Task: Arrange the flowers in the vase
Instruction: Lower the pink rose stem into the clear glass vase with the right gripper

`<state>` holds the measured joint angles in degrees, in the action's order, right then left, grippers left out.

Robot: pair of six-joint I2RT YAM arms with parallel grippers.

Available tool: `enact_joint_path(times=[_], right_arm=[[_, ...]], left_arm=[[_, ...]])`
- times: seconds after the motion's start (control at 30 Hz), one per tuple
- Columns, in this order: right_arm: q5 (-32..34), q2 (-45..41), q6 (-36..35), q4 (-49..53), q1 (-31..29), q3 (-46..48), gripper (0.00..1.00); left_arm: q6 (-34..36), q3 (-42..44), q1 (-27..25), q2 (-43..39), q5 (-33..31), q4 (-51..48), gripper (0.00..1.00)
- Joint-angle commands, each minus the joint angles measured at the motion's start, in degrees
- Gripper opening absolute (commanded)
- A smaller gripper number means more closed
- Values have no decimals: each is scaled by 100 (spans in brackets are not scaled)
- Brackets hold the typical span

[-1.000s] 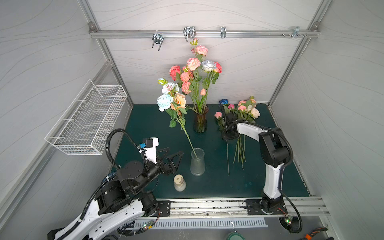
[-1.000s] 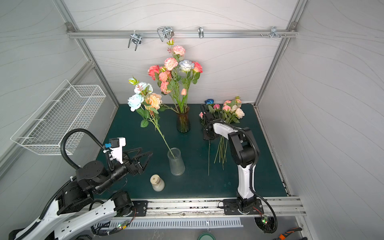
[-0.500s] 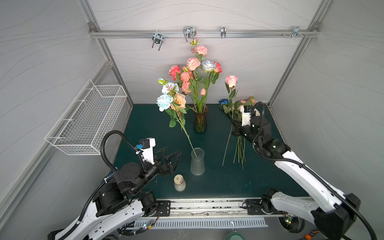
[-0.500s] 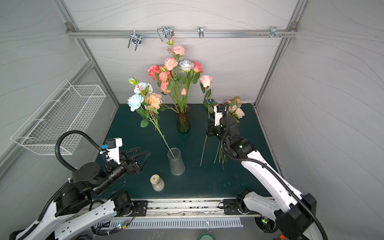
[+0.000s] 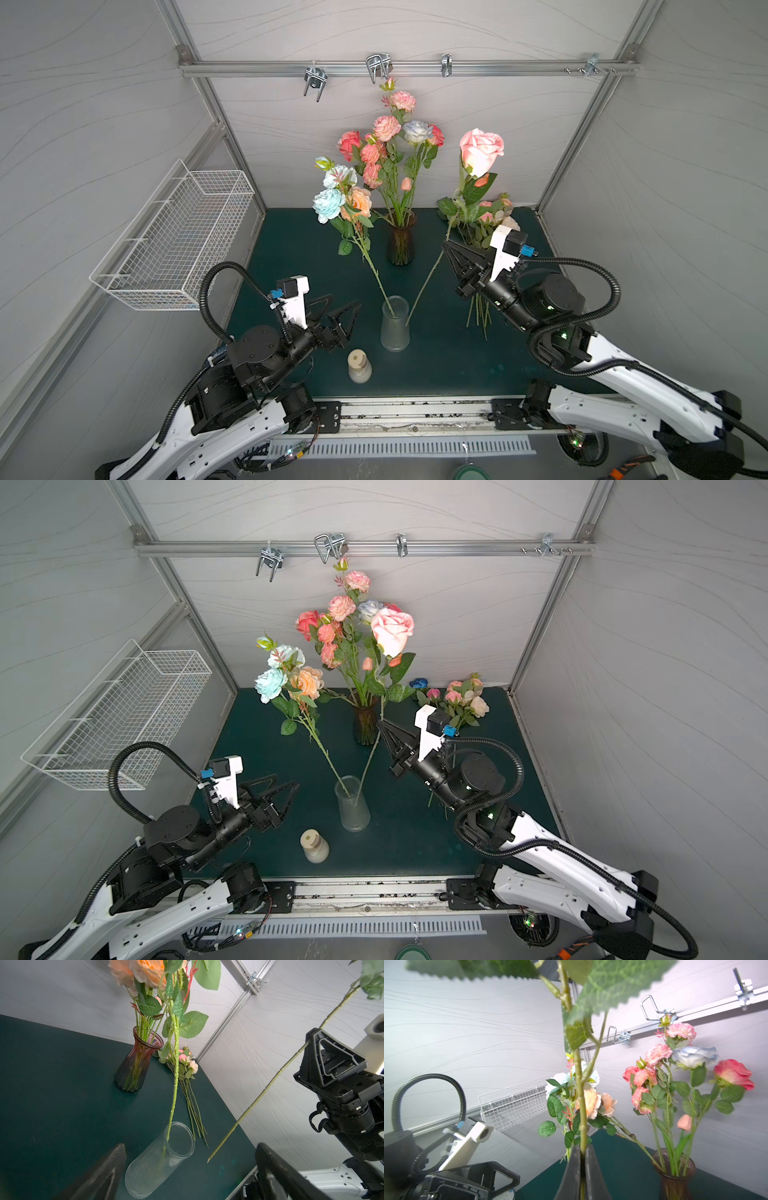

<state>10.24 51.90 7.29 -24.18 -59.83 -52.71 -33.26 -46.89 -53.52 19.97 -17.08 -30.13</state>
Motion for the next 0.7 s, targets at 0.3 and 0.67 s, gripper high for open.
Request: enact_joint_path(times=[0.3,0.67], right_arm=[[217,1053,-1089,-1122,-169,-391,0],[-90,1235,-361,208,-169,-106,8]], left_arm=[[-119,-111,-2,60,-28,119,99],[-77,-107,5,86,21,222,99]])
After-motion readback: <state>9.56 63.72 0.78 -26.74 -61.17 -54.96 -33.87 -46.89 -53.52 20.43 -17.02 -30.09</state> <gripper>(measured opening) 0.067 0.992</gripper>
